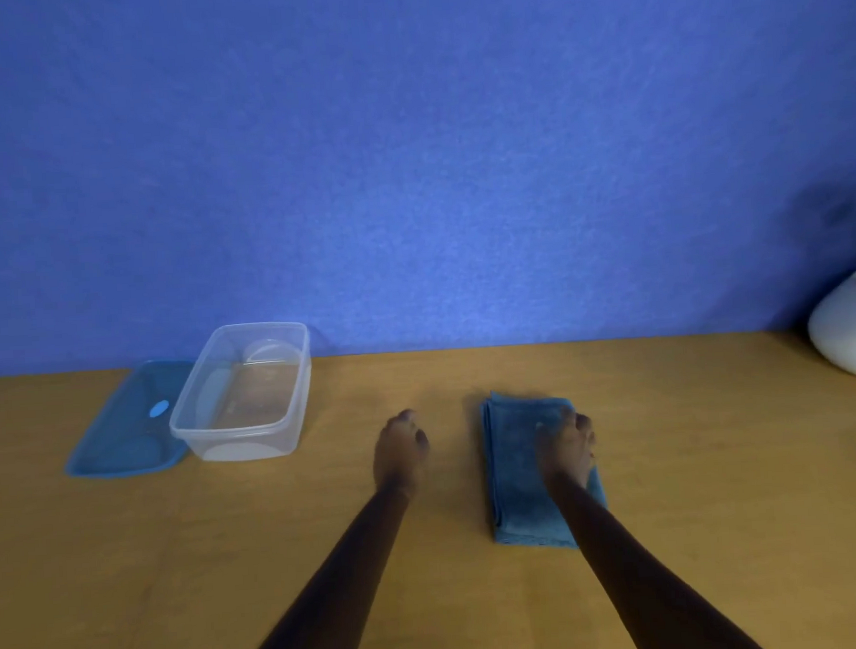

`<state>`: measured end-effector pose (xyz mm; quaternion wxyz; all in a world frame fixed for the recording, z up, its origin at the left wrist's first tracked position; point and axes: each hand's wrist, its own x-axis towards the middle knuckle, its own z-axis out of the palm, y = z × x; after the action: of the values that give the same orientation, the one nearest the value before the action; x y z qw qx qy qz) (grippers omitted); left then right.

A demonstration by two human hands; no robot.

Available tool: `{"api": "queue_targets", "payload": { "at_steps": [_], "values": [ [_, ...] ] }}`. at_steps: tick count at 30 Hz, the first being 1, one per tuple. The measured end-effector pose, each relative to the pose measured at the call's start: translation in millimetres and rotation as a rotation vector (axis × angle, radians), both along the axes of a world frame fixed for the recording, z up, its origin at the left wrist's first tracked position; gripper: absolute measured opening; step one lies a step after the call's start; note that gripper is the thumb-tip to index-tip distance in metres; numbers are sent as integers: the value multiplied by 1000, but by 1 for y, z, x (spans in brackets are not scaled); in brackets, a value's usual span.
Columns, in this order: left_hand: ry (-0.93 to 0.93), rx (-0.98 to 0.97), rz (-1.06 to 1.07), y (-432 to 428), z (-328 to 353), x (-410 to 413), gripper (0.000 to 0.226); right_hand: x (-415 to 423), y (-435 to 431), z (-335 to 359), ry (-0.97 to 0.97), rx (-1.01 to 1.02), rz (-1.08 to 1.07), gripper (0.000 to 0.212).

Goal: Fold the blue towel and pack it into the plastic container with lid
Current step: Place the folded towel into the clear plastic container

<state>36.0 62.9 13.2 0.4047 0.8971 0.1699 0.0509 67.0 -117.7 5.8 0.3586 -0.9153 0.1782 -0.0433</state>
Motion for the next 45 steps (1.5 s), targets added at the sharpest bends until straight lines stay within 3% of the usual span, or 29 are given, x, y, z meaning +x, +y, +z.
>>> {"api": "queue_targets", "payload": {
  "at_steps": [7,14,21,26,35,45],
  "values": [
    [-276,242,177,90,26,-6,39,6,99,19,-82,199,243,48],
    [-100,377,353,184,31,-23,51,-3,194,25,23,287,460,51],
    [19,38,490,234,16,-36,52,-9,257,26,255,341,585,54],
    [69,-131,576,242,7,-35,35,-13,281,24,326,374,594,45],
    [-56,-352,603,225,16,-27,19,-1,267,22,299,438,437,37],
    [-158,-524,504,133,22,-12,10,8,176,26,144,436,247,30]
  ]
}}
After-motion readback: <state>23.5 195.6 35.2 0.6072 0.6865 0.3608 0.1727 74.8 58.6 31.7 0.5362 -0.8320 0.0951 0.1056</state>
